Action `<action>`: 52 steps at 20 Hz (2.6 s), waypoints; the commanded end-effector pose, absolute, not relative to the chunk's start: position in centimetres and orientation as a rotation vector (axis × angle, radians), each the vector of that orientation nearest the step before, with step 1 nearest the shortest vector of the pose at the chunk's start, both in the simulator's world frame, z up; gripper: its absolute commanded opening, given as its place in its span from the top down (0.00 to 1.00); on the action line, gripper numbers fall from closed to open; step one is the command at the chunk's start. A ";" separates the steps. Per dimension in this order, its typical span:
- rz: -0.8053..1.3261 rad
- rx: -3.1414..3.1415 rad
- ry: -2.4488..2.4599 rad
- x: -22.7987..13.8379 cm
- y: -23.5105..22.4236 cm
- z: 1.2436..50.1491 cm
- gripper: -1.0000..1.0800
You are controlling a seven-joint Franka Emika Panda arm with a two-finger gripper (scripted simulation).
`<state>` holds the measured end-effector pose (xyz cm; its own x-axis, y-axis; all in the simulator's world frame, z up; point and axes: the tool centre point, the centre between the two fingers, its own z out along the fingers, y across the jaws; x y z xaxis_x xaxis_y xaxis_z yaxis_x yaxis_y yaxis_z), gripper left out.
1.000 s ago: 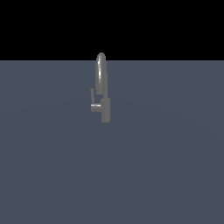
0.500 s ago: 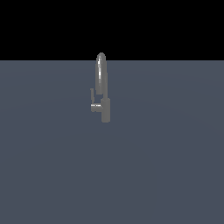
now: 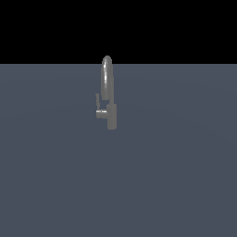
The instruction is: Turn on the faucet by rotating a designated handle.
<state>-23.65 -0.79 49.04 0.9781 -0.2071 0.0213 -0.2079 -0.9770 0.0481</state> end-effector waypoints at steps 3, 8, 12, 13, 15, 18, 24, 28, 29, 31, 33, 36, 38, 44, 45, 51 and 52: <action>0.152 3.012 -0.468 -23.0 0.1 51.7 1.00; 0.308 2.914 -0.645 -22.2 1.7 54.8 1.00; 0.422 2.825 -0.771 -21.3 3.3 56.8 1.00; 0.448 2.802 -0.801 -21.1 3.8 57.2 1.00; 0.500 2.755 -0.857 -20.6 4.7 57.9 1.00; 0.572 2.684 -0.935 -19.6 6.2 58.8 1.00; 0.695 2.539 -1.069 -17.2 9.3 59.4 1.00; 0.762 2.445 -1.143 -15.1 11.4 59.0 1.00; 0.776 2.422 -1.160 -14.6 11.8 58.8 1.00; 0.803 2.377 -1.193 -13.4 12.8 58.2 1.00; 0.827 2.333 -1.223 -12.1 13.6 57.4 1.00; 0.857 2.270 -1.266 -10.1 14.7 56.0 1.00; 0.872 2.230 -1.293 -8.6 15.3 54.7 1.00; 0.900 2.118 -1.368 -4.1 16.5 50.1 1.00; 0.901 2.101 -1.380 -3.3 16.5 49.1 1.00; 0.895 2.005 -1.455 1.1 16.2 42.7 1.00; 0.891 1.990 -1.468 1.8 16.0 41.5 1.00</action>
